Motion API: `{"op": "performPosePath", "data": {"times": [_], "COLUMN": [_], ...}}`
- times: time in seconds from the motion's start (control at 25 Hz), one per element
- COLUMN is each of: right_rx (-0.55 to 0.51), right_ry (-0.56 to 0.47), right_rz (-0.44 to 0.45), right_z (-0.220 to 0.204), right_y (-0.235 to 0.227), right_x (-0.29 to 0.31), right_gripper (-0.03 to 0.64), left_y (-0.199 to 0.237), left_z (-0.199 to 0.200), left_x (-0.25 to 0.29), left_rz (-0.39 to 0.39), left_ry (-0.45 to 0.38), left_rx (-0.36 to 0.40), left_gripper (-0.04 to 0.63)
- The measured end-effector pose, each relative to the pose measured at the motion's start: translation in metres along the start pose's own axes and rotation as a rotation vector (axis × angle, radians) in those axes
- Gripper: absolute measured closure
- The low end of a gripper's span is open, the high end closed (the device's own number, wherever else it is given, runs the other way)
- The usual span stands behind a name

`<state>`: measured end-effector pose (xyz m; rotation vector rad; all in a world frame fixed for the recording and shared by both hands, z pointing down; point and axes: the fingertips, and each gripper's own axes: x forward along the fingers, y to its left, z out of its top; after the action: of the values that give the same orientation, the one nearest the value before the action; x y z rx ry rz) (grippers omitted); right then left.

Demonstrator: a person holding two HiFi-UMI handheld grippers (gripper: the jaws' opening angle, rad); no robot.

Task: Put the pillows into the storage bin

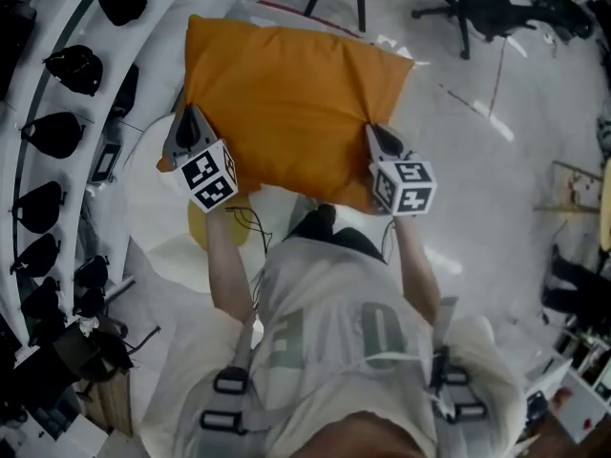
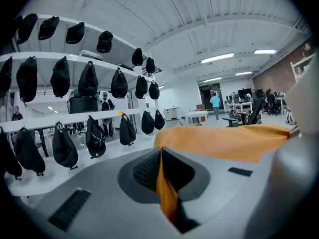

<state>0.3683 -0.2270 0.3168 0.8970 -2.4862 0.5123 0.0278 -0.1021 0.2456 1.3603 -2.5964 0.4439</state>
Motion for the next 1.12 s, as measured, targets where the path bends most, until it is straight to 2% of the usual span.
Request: {"op": "performPosePath", "data": {"times": [0.12,0.24,0.4,0.56,0.96,1.12], "right_rx": [-0.066,-0.117,-0.182,-0.202,-0.212,-0.209], "right_ry": [0.044,0.076,0.101,0.133,0.302,0.363], "right_rz": [0.054,0.082,0.154,0.23,0.442,0.454], "right_z": [0.03,0.049,0.077,0.097,0.145,0.148], "right_y": [0.006,0.011,-0.006,-0.035,-0.108,-0.117], "right_x": [0.05,0.074,0.109,0.164,0.348,0.416], "right_gripper": [0.604,0.604,0.604,0.604,0.604,0.604], "left_y": [0.019,0.029,0.021,0.003,-0.04,-0.035], "left_z": [0.028,0.048,0.076,0.1,0.122,0.103], "left_x": [0.051,0.079,0.119,0.175,0.381,0.457], "left_rz": [0.041,0.064,0.106,0.144,0.208,0.192], "left_ry": [-0.016,-0.033,-0.046,-0.042,0.036,0.077], "left_rx": [0.033,0.055,0.082,0.141,0.251,0.262], "left_gripper": [0.584,0.584,0.584,0.584,0.584,0.584]}}
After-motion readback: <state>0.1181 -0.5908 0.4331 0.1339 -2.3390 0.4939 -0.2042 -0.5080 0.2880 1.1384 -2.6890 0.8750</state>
